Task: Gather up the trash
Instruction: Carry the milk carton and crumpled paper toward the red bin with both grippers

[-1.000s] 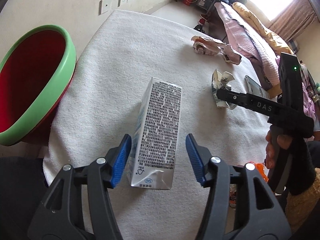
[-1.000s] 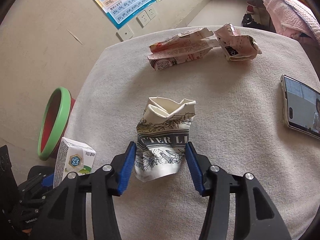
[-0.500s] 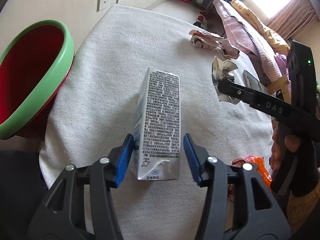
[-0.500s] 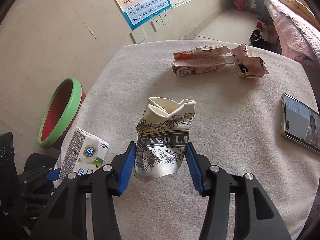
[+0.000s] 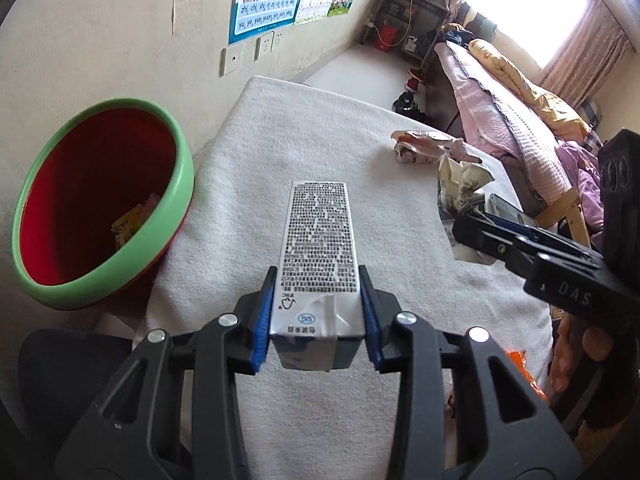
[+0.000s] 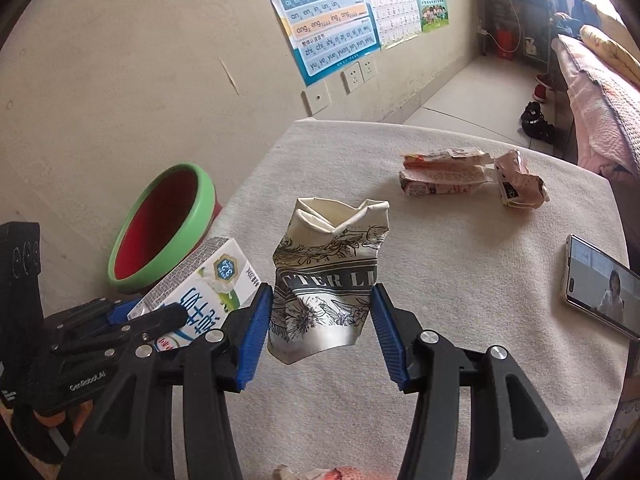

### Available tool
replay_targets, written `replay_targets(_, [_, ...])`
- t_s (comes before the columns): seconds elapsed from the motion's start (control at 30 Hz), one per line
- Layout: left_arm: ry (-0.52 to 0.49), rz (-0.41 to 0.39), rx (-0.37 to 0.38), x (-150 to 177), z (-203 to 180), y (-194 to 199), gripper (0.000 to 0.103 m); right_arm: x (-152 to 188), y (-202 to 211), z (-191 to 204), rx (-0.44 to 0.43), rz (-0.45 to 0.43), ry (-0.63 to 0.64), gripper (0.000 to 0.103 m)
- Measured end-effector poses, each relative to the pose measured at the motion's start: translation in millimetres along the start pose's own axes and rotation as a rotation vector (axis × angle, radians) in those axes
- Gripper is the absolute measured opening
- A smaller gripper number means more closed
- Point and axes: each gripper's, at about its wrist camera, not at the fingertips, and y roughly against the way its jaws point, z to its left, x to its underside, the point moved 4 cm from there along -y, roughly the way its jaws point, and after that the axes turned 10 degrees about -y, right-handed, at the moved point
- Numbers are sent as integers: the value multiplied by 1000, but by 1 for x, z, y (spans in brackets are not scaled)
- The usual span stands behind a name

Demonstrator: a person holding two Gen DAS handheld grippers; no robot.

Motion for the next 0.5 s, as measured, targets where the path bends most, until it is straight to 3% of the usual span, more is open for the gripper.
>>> replay_targets(0.5, [104,-71,-75,-10,46,25,36,15,-3,47,-70,39,67,49])
